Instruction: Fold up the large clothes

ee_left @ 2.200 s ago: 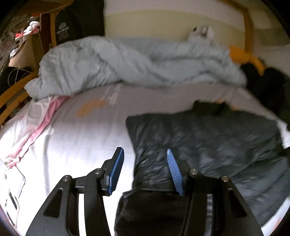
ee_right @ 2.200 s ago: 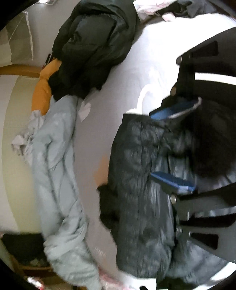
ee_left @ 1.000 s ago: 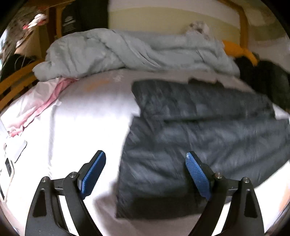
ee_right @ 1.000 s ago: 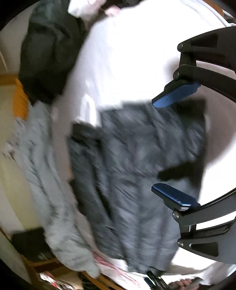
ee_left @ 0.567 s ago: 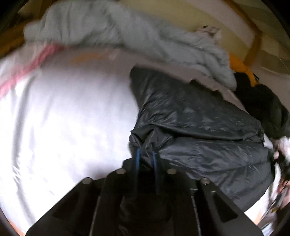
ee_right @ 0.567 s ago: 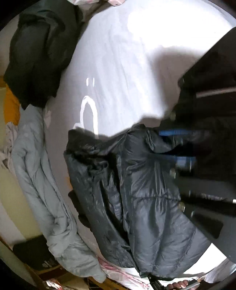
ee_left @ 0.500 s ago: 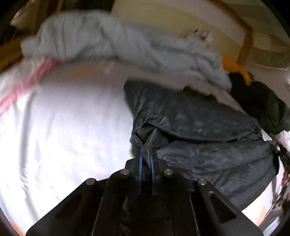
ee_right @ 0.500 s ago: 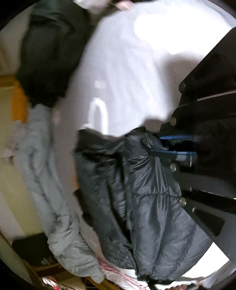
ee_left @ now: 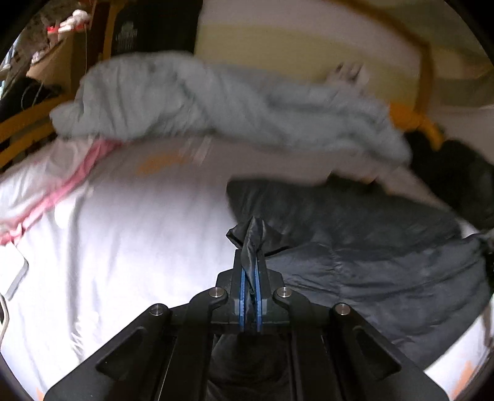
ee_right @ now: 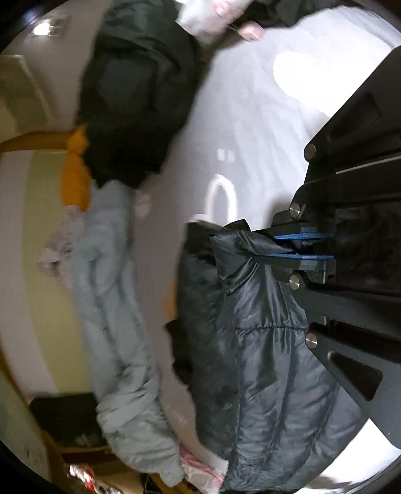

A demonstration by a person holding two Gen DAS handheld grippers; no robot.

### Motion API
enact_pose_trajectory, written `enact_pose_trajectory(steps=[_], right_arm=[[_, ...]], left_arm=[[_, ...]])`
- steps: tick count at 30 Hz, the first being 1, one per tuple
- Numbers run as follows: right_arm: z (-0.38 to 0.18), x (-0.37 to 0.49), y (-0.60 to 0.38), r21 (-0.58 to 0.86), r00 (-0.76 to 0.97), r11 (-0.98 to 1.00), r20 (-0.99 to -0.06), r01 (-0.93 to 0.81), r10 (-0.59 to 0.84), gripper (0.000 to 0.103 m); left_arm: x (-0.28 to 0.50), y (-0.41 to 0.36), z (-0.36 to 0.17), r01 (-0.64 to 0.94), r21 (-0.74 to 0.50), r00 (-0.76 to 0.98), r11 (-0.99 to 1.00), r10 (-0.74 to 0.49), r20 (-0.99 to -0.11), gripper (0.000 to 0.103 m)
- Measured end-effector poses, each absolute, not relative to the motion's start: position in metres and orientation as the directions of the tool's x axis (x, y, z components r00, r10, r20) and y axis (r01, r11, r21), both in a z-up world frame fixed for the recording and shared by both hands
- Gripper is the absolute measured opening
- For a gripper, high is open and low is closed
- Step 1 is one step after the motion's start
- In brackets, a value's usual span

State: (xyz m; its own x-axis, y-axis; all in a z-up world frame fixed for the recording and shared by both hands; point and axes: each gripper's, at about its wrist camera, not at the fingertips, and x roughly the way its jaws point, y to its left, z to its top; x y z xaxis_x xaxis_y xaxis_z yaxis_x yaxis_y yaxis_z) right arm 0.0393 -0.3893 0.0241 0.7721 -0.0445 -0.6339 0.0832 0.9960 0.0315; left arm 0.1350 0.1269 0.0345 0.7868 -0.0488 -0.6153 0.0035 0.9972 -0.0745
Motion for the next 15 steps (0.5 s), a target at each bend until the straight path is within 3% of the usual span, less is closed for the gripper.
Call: enact_pose_trajectory(steps=[4, 7, 9, 10, 11, 12, 14, 15], right_arm=[[0.002, 0.055, -0.383, -0.033, 0.72, 0.995, -0.688, 0.089, -0.087, 0.009], [-0.001, 0.054, -0.38, -0.064, 0.715, 0.994, -0.691, 0.089, -0.108, 0.01], [0.001, 0.05, -0.381, -0.07, 0.719, 0.993, -0.685, 0.096, -0.118, 0.018], [0.004, 0.046, -0.382, -0.073, 0.724, 0.991, -0.677, 0.111, -0.131, 0.021], [0.007, 0.044, -0.384, -0.072, 0.73, 0.99, -0.669, 0.12, -0.137, 0.031], [0.011, 0.039, -0.386, -0.067, 0.742, 0.989, -0.655, 0.129, -0.141, 0.051], [0.023, 0.023, -0.387, -0.044, 0.786, 0.989, -0.602, 0.142, -0.14, 0.077], [0.03, 0.014, -0.386, -0.03, 0.814, 0.989, -0.565, 0.142, -0.134, 0.08]], left_arm=[[0.155, 0.117, 0.0, -0.023, 0.005, 0.709, 1.0, 0.02, -0.705, 0.01], [0.152, 0.116, -0.002, -0.034, 0.014, 0.713, 0.999, 0.034, -0.7, 0.015], [0.147, 0.118, 0.006, -0.045, 0.013, 0.739, 0.999, 0.041, -0.672, 0.031], [0.141, 0.12, 0.014, -0.052, 0.004, 0.764, 0.999, 0.042, -0.644, 0.051], [0.133, 0.122, 0.022, -0.064, -0.005, 0.79, 0.998, 0.048, -0.611, 0.066], [0.126, 0.125, 0.03, -0.072, -0.018, 0.819, 0.997, 0.049, -0.571, 0.068], [0.112, 0.128, 0.046, -0.053, -0.052, 0.851, 0.997, 0.018, -0.524, 0.078], [0.104, 0.128, 0.052, -0.038, -0.069, 0.86, 0.997, -0.002, -0.511, 0.08]])
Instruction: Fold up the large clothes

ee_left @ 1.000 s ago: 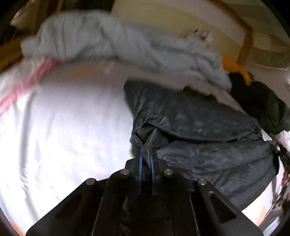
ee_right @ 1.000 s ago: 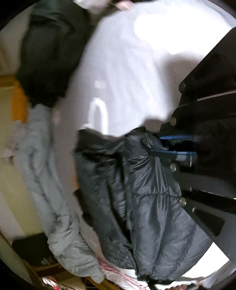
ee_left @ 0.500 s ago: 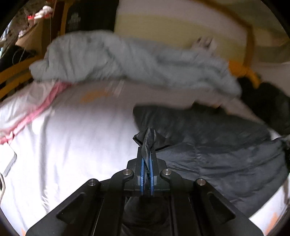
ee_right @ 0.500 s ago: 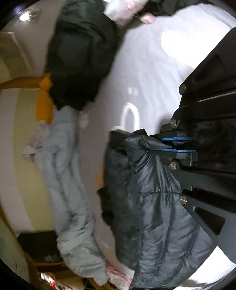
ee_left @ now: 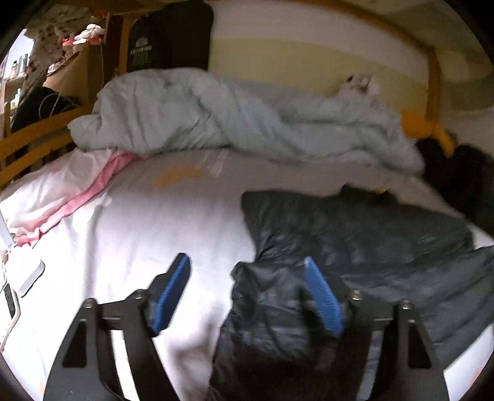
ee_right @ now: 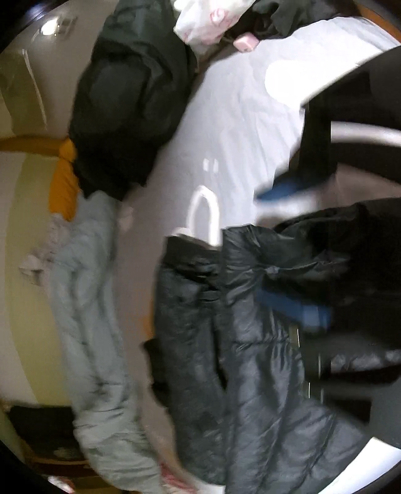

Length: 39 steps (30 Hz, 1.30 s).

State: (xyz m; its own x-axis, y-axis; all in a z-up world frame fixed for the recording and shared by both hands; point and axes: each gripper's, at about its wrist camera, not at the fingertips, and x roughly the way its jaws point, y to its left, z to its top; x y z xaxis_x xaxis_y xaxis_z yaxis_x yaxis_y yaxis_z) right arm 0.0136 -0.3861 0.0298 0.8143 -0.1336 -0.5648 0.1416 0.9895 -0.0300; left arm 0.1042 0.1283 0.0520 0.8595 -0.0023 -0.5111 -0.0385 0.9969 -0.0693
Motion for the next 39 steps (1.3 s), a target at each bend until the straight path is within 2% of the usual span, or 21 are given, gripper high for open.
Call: enact_pose_trajectory(steps=[4, 5, 6, 9, 11, 15, 21, 25, 29, 35, 39], right_arm=[[0.045, -0.012, -0.376, 0.01, 0.851, 0.998, -0.522, 0.069, -0.054, 0.08], [0.047, -0.018, -0.372, 0.013, 0.855, 0.999, -0.517, 0.051, -0.037, 0.083], [0.049, -0.025, -0.366, 0.009, 0.859, 0.999, -0.511, 0.035, -0.025, 0.087], [0.054, -0.043, -0.347, -0.022, 0.873, 1.0, -0.488, -0.015, 0.002, 0.088], [0.055, -0.052, -0.334, -0.049, 0.88, 0.998, -0.475, -0.043, 0.014, 0.088], [0.051, -0.062, -0.316, -0.062, 0.876, 0.995, -0.481, -0.081, 0.041, 0.09], [0.036, -0.063, -0.301, -0.064, 0.851, 0.992, -0.522, -0.11, 0.061, 0.091], [0.022, -0.06, -0.286, -0.115, 0.835, 0.983, -0.548, -0.14, 0.055, 0.091], [0.001, -0.063, -0.262, -0.217, 0.814, 0.955, -0.579, -0.203, 0.042, 0.091], [-0.028, -0.07, -0.231, -0.365, 0.794, 0.883, -0.608, -0.296, 0.015, 0.091], [-0.05, -0.066, -0.22, -0.489, 0.796, 0.827, -0.599, -0.277, -0.087, 0.091]], left_arm=[[0.077, 0.119, 0.069, 0.032, -0.109, 0.875, 0.994, -0.08, -0.477, 0.089], [0.07, 0.114, 0.071, 0.05, -0.109, 0.876, 0.993, -0.096, -0.473, 0.092], [0.064, 0.11, 0.073, 0.07, -0.108, 0.877, 0.992, -0.113, -0.467, 0.093], [0.048, 0.097, 0.083, 0.128, -0.116, 0.866, 0.985, -0.168, -0.472, 0.098], [0.035, 0.093, 0.09, 0.163, -0.121, 0.874, 0.979, -0.2, -0.443, 0.102], [0.018, 0.08, 0.09, 0.17, -0.068, 0.895, 0.983, -0.183, -0.408, 0.102], [0.02, 0.056, 0.07, 0.217, 0.011, 0.876, 0.976, -0.189, -0.444, 0.102], [0.021, 0.036, 0.055, 0.269, 0.065, 0.852, 0.961, -0.206, -0.481, 0.102], [0.032, 0.014, 0.024, 0.408, 0.098, 0.739, 0.908, -0.266, -0.619, 0.102], [0.027, -0.014, -0.011, 0.444, 0.265, 0.743, 0.856, -0.187, -0.643, 0.102], [0.029, -0.02, -0.024, 0.42, 0.336, 0.758, 0.843, -0.123, -0.64, 0.102]])
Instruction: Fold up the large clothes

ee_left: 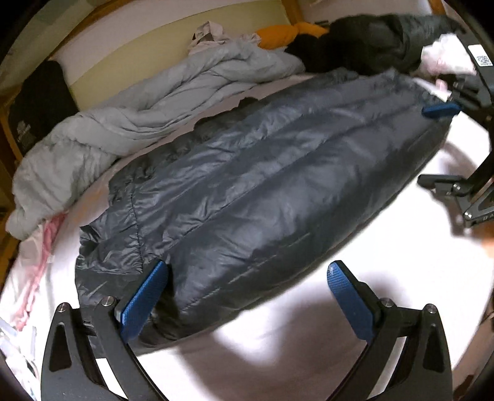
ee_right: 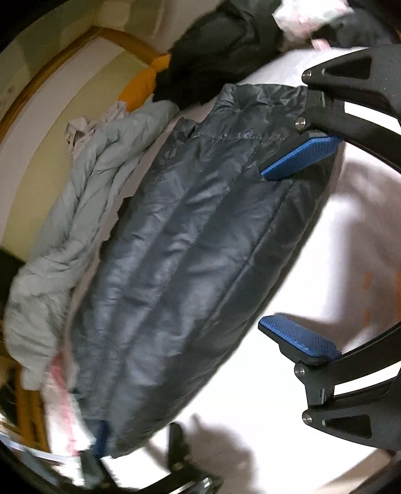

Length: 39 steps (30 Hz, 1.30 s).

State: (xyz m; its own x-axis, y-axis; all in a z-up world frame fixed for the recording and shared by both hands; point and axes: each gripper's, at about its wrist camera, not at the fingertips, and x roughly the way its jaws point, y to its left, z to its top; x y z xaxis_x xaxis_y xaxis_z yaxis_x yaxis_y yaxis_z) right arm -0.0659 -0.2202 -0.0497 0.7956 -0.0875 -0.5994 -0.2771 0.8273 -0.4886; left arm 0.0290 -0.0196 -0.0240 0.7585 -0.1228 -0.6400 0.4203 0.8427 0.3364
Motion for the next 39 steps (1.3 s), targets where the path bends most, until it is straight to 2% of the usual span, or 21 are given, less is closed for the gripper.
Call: enact_pose_trajectory(steps=[3, 9, 13, 14, 15, 16, 17, 18, 19, 20, 22, 28, 30, 33, 34, 38, 39], right_arm=[[-0.059, -0.061, -0.22, -0.556, 0.813, 0.798, -0.562, -0.234, -0.152, 0.091], [-0.057, -0.047, -0.236, -0.571, 0.818, 0.807, -0.532, -0.154, -0.22, 0.092], [-0.053, -0.04, -0.248, -0.576, 0.816, 0.81, -0.518, -0.109, -0.258, 0.092], [-0.051, -0.038, -0.252, -0.582, 0.815, 0.808, -0.508, -0.088, -0.278, 0.09], [-0.049, -0.034, -0.256, -0.582, 0.812, 0.809, -0.509, -0.082, -0.285, 0.079], [-0.048, -0.032, -0.26, -0.575, 0.805, 0.814, -0.52, -0.082, -0.286, 0.071], [-0.046, -0.031, -0.265, -0.557, 0.795, 0.826, -0.538, -0.085, -0.281, 0.055], [-0.042, -0.03, -0.271, -0.529, 0.786, 0.844, -0.558, -0.089, -0.266, 0.042], [-0.039, -0.03, -0.275, -0.504, 0.782, 0.858, -0.571, -0.093, -0.251, 0.036], [-0.035, -0.031, -0.278, -0.485, 0.78, 0.87, -0.579, -0.096, -0.237, 0.029], [-0.026, -0.038, -0.282, -0.466, 0.789, 0.879, -0.575, -0.099, -0.217, 0.022], [0.002, -0.079, -0.293, -0.347, 0.786, 0.928, -0.608, -0.136, -0.113, 0.02], [0.005, -0.093, -0.295, -0.306, 0.765, 0.938, -0.64, -0.163, -0.076, 0.02], [0.003, -0.108, -0.292, -0.328, 0.749, 0.925, -0.658, -0.192, -0.078, 0.023], [0.003, -0.108, -0.293, -0.337, 0.746, 0.921, -0.66, -0.194, -0.085, 0.025], [0.02, -0.096, -0.299, -0.344, 0.755, 0.929, -0.644, -0.137, -0.127, 0.057], [0.029, -0.091, -0.302, -0.328, 0.763, 0.935, -0.637, -0.132, -0.116, 0.059]], left_arm=[[0.037, -0.015, -0.031, 0.37, 0.369, 0.777, 0.853, -0.067, -0.626, 0.102], [0.057, 0.007, -0.035, 0.288, 0.364, 0.787, 0.886, -0.003, -0.617, 0.103], [0.064, 0.015, -0.035, 0.216, 0.403, 0.798, 0.889, 0.076, -0.597, 0.102], [0.066, 0.018, -0.035, 0.194, 0.419, 0.803, 0.887, 0.102, -0.588, 0.097], [0.067, 0.02, -0.035, 0.186, 0.422, 0.806, 0.887, 0.108, -0.582, 0.093], [0.067, 0.022, -0.033, 0.183, 0.417, 0.807, 0.891, 0.106, -0.58, 0.08], [0.066, 0.024, -0.03, 0.187, 0.407, 0.808, 0.894, 0.096, -0.582, 0.06], [0.065, 0.026, -0.028, 0.195, 0.399, 0.808, 0.896, 0.084, -0.584, 0.047], [0.064, 0.027, -0.025, 0.203, 0.394, 0.808, 0.896, 0.073, -0.584, 0.028], [0.062, 0.027, -0.021, 0.21, 0.389, 0.812, 0.897, 0.062, -0.581, 0.021], [0.054, 0.03, -0.01, 0.234, 0.367, 0.814, 0.9, 0.025, -0.58, 0.016], [0.022, 0.042, 0.023, 0.284, 0.309, 0.776, 0.908, -0.028, -0.63, 0.018], [0.012, 0.048, 0.026, 0.291, 0.279, 0.756, 0.915, -0.042, -0.653, 0.022], [0.007, 0.055, 0.028, 0.297, 0.265, 0.736, 0.918, -0.043, -0.675, 0.038], [0.008, 0.056, 0.03, 0.292, 0.269, 0.739, 0.918, -0.038, -0.673, 0.043], [0.021, 0.06, 0.052, 0.265, 0.266, 0.762, 0.927, -0.032, -0.646, 0.059], [0.025, 0.061, 0.059, 0.258, 0.261, 0.769, 0.93, -0.034, -0.639, 0.062]])
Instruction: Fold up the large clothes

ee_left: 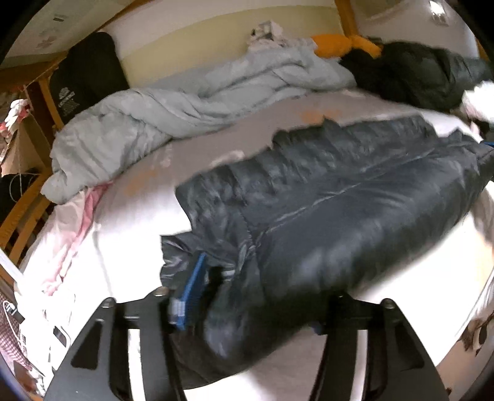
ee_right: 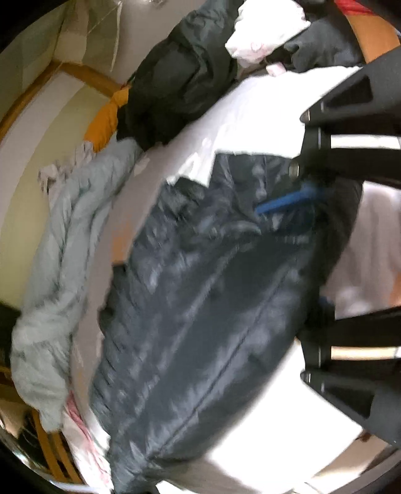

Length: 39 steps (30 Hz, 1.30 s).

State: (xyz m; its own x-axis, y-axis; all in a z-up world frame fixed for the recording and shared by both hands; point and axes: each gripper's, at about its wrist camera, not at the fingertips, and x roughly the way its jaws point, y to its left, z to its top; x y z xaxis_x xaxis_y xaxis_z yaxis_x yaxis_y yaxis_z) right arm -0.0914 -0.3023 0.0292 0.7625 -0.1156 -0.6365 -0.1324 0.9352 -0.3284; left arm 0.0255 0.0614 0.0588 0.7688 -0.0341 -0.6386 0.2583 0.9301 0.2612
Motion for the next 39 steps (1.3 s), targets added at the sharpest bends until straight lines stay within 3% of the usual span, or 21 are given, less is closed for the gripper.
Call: enact_pose_trajectory(steps=[4, 15, 17, 23, 28, 32, 39], right_arm=[[0.059, -0.065, -0.313, -0.308, 0.785, 0.942, -0.612, -0.13, -0.092, 0.068], [0.079, 0.037, -0.332, -0.263, 0.819, 0.96, -0.569, -0.093, -0.076, 0.078], [0.074, 0.05, -0.334, -0.25, 0.813, 0.964, -0.578, -0.089, -0.075, 0.079], [0.064, 0.075, -0.343, -0.231, 0.801, 0.972, -0.589, -0.038, -0.109, 0.083], [0.061, 0.082, -0.352, -0.231, 0.799, 0.973, -0.582, 0.017, -0.152, 0.085], [0.066, 0.078, -0.368, -0.214, 0.801, 0.972, -0.562, 0.099, -0.206, 0.085], [0.095, 0.039, -0.379, -0.077, 0.904, 0.996, -0.421, 0.047, -0.075, 0.085]], left_arm=[[0.054, 0.069, 0.081, 0.24, 0.259, 0.784, 0.936, -0.029, -0.621, 0.073], [0.145, 0.081, 0.084, 0.215, 0.156, 0.8, 0.964, -0.082, -0.594, 0.081], [0.156, 0.082, 0.079, 0.195, 0.168, 0.808, 0.966, -0.061, -0.587, 0.089], [0.182, 0.095, 0.069, 0.155, 0.145, 0.793, 0.977, -0.036, -0.608, 0.09], [0.183, 0.092, 0.064, 0.145, 0.2, 0.801, 0.969, 0.004, -0.598, 0.09], [0.162, 0.09, 0.076, 0.167, 0.224, 0.867, 0.96, -0.035, -0.497, 0.09], [0.117, 0.097, 0.118, 0.136, 0.151, 0.946, 0.979, -0.083, -0.314, 0.09]])
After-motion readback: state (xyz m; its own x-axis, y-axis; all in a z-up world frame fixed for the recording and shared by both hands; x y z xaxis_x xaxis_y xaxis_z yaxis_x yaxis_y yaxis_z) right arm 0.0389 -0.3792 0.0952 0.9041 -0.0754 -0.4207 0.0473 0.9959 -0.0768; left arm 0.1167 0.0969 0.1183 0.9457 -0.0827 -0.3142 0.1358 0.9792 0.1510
